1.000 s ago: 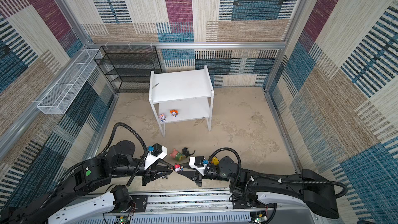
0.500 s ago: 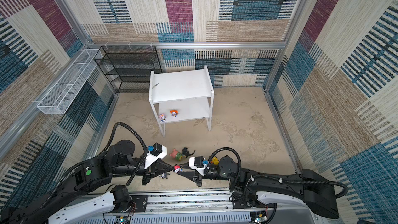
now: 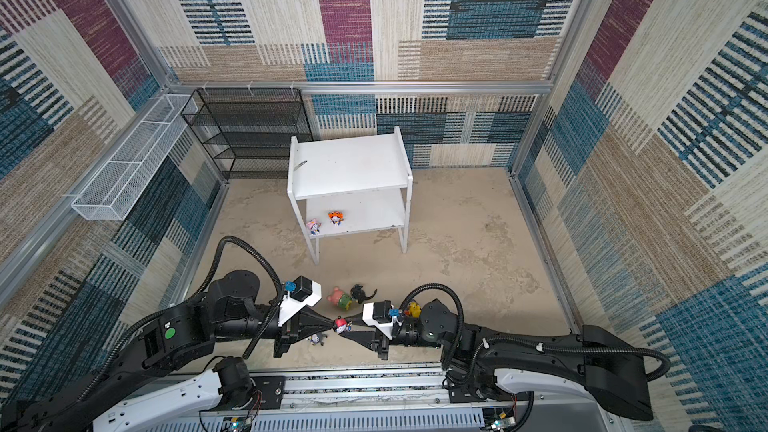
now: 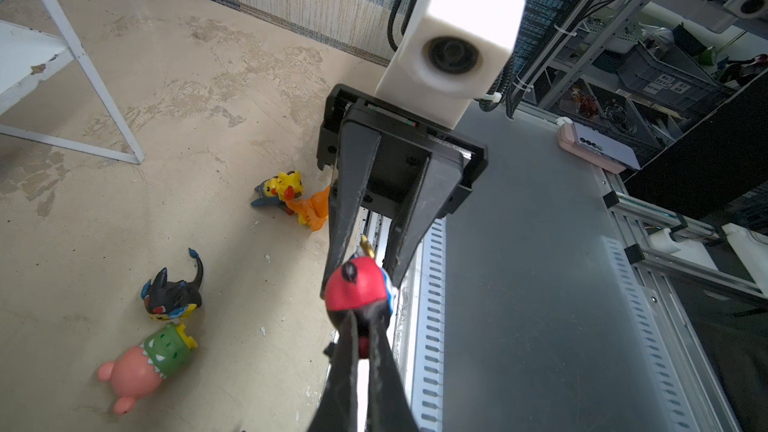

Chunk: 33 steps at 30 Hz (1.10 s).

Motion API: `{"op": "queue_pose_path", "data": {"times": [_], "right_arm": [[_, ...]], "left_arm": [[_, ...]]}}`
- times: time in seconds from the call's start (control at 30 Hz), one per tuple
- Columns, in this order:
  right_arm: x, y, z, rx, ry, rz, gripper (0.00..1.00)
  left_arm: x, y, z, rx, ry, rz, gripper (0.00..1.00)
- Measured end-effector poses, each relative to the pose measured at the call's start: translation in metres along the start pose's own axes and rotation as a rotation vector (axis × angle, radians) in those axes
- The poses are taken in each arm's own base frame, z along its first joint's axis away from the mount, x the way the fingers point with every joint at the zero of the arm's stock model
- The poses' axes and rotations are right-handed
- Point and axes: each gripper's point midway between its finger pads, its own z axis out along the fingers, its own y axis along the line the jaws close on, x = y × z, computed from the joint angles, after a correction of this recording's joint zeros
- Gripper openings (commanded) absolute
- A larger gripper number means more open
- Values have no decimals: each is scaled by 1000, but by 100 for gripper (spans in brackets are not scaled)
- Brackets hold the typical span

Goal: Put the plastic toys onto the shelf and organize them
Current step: 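Hold the red figurine in the right gripper beside the open left gripper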

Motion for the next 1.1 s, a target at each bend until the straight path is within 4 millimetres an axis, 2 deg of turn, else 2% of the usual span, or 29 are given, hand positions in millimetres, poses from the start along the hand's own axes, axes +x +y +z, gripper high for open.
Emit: {"op": "queue_pose_path", "data": {"times": [0.53, 0.9, 1.1], "right_arm": [[-1, 0, 6, -10, 53, -9, 39], [-1, -2, 0, -4, 122, -58, 46], [1, 2, 3, -43, 184, -81, 47]], "left_arm": [[5, 3, 6, 1, 74, 11, 0], [11, 2, 4, 7, 116, 66, 0], [14, 2, 6, 13, 142, 75, 0]]}}
